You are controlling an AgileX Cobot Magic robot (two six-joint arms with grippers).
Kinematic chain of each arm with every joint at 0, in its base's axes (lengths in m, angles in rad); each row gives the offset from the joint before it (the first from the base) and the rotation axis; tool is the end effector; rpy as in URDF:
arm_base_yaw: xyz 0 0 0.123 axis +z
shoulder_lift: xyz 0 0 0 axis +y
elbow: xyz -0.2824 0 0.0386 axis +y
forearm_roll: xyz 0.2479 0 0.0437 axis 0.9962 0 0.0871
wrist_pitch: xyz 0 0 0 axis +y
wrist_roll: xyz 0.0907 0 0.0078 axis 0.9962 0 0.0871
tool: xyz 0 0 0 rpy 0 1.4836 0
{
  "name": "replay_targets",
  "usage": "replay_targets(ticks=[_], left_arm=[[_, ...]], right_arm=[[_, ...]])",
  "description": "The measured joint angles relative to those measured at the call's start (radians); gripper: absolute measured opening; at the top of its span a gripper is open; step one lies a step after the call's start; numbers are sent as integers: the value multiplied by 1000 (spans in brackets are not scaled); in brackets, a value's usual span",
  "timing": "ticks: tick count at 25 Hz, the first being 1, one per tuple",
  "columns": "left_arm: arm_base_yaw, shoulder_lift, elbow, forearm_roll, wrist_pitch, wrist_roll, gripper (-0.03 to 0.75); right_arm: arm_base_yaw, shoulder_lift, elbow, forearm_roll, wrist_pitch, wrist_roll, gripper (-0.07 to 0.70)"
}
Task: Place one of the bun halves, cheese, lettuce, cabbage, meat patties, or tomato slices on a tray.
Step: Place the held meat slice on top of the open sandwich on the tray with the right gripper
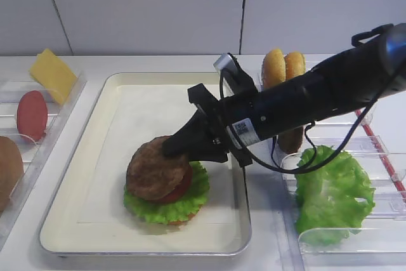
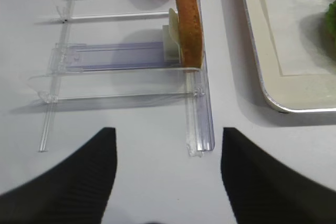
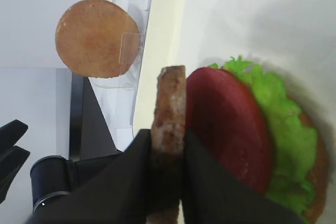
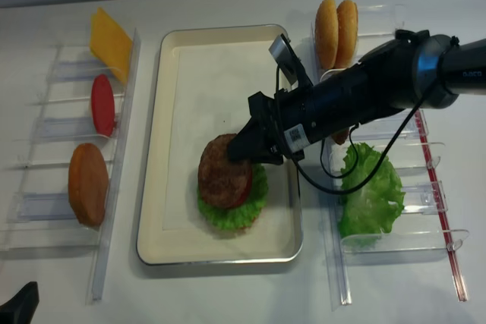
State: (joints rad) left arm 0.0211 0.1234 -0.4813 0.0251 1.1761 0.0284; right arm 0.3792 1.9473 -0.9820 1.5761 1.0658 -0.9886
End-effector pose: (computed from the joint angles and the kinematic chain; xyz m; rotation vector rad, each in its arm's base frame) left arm 0.0090 0.0023 0.2630 0.0076 2.3021 0.0571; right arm 0.2911 0.2018 0.1589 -0.2679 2.5226 1.7174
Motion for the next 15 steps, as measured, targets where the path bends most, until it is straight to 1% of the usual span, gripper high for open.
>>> replay_targets(ticks=[4,5,7,11,14,15], left_arm=[[0,0,0,0,0,0,430],[0,0,0,0,0,0,430],[0,0,0,0,0,0,430],[0,0,0,0,0,0,430],[0,0,0,0,0,0,430],[0,0,0,0,0,0,430]], right_arm=[[0,0,0,-4,0,-19,171],[0,0,0,-5,0,-21,185],[0,0,0,-14,-2,-22,234],[0,-2,-2,-28,-16,-16,364],[-5,-11,-5,-48,-35,-14,418],[-13,-11,-5,-66,-53,-14,428]])
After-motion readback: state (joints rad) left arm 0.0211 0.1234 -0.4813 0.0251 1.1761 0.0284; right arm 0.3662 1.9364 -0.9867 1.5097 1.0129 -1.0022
